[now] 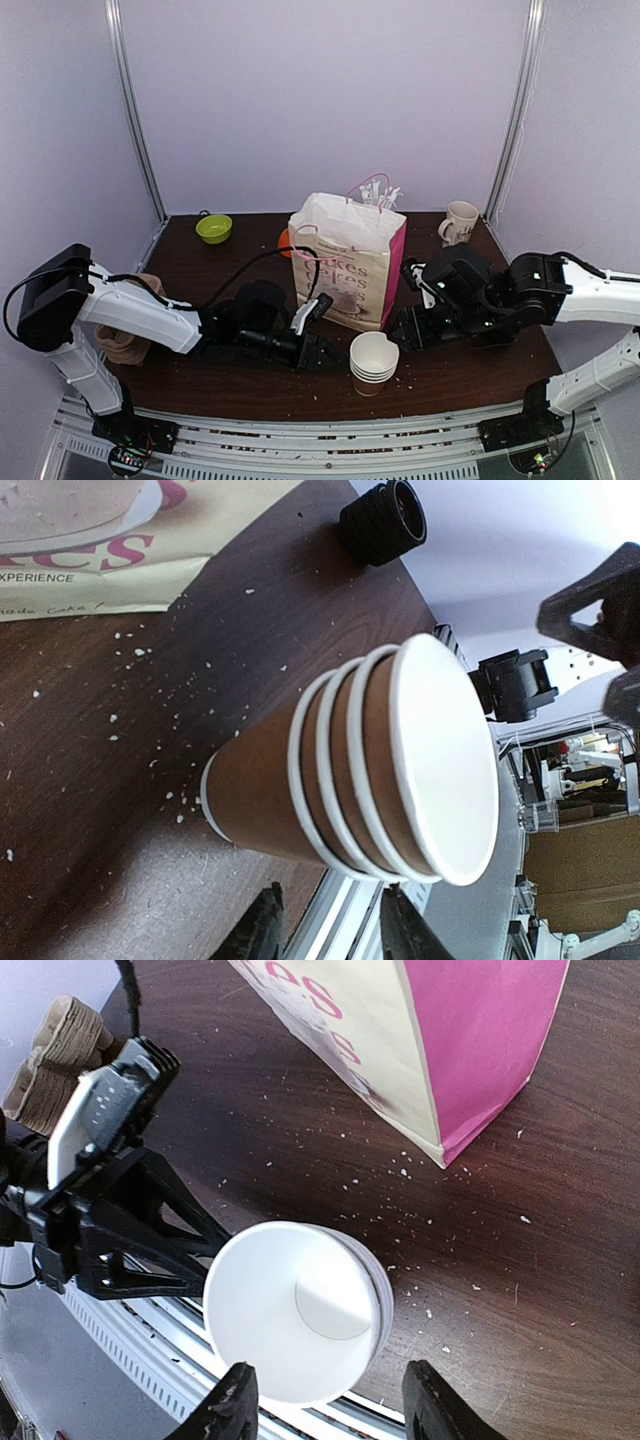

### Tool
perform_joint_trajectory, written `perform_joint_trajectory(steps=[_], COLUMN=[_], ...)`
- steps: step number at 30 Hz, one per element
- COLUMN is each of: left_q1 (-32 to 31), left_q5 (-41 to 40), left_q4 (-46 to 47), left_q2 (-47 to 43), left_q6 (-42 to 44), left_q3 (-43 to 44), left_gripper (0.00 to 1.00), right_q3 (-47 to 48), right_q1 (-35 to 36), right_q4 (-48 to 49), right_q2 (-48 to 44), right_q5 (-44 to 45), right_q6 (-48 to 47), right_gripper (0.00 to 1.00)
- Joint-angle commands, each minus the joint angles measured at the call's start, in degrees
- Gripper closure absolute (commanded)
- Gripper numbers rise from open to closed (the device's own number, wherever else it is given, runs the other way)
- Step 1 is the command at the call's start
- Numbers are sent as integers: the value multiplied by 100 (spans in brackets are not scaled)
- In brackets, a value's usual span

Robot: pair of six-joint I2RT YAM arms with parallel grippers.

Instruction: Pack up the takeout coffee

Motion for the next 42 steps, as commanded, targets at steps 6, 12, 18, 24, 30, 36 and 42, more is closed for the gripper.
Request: perform_joint_trajectory(steps=[6,12,18,24,30,36,42], left_q1=[23,23,23,23,23,23,23], left_q5=[-130,-196,-199,-180,-178,-100,71], left_q4=[75,227,273,213,163,179,377], left_q2=[-202,-348,-419,-428,-413,-336,-143], left_q6=[127,24,9,84,83,47,-52], left_q3=[-21,-260,-350,-285,-232,-102,120], left_gripper=[57,54,53,47,42,33,30], right_q3=[941,1245,1337,1334,1304,1356,1328], right_q1=[640,875,873,884,895,970,1068], right_q4=[-514,-466,-494,-527,-540,-511,-430], right_q2=[896,1726,2030,2116,2106,2086,2105], right_q5=[114,268,397,408,400,489,523], right_q6=[-963,-1355,-1426,-1398,-1349,-1326,-1317], right_gripper=[56,56,61,78,97,100,100])
